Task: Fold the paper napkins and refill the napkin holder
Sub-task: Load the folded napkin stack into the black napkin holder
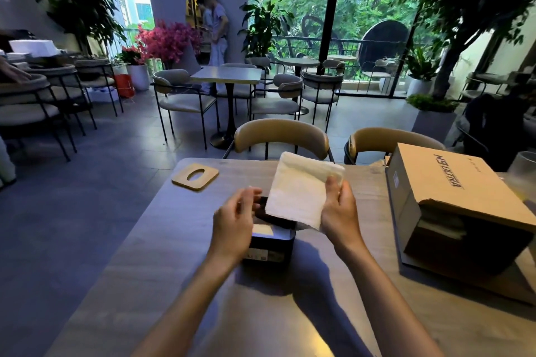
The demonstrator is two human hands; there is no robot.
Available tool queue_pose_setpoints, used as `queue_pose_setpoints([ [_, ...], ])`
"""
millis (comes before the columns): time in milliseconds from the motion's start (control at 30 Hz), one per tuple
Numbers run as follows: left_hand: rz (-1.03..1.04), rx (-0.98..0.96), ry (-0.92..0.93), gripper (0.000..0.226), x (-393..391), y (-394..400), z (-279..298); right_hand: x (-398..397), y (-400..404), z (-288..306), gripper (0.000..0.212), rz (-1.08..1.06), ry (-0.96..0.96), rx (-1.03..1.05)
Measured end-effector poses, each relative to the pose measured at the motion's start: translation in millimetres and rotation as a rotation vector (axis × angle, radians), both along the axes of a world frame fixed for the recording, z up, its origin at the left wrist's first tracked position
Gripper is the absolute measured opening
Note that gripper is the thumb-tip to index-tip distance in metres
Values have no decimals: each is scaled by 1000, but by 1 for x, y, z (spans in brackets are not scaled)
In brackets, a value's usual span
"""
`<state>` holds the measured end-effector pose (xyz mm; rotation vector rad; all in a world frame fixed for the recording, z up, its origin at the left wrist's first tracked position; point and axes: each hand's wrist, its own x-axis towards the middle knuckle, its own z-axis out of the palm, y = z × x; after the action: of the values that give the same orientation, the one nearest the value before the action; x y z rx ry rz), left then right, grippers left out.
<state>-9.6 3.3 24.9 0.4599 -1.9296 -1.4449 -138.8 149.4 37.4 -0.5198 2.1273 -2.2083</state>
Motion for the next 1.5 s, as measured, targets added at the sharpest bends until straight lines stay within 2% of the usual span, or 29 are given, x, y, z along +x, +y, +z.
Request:
queue_pose_setpoints([
  [67,-45,280,-18,58,-6,-13,12,7,-10,7,27,44,-10,27],
  [200,-251,455,-90,77,-15,-26,31,21,-30,15,33,128,-62,65],
  [333,-373,605,20,81,-15,-28,43,29,-41,28,29,224,-148,-11],
  [400,-398,712,17,89,-11,-30,44,32,-44,39,30,298,-236,-95],
  [467,-449,802,26,85,-8,-32,41,31,-46,48,32,354,-315,-177],
  [567,-526,842,41,81,-5,-31,40,28,-46,53,34,314,-256,-121],
  [633,-530,809,-16,92,-6,-34,43,24,-44,47,34,225,-139,53],
  [700,-511,737,-77,92,-9,-38,46,19,-42,36,34,132,-29,197],
  [767,-400,583,-148,72,-15,-41,44,16,-42,25,31,59,43,293],
  [833,-236,344,-247,46,-21,-44,37,15,-43,17,32,22,84,410],
  [900,-127,130,-311,30,-25,-46,29,14,-45,11,36,-4,102,535],
  [1100,35,-311,-483,35,-28,-47,19,17,-44,2,40,-80,220,874],
  [1333,7,-452,-617,45,-25,-43,14,22,-41,-3,31,-98,280,918],
  [1500,24,-491,-590,44,-28,-45,12,25,-40,-6,34,-20,383,997],
])
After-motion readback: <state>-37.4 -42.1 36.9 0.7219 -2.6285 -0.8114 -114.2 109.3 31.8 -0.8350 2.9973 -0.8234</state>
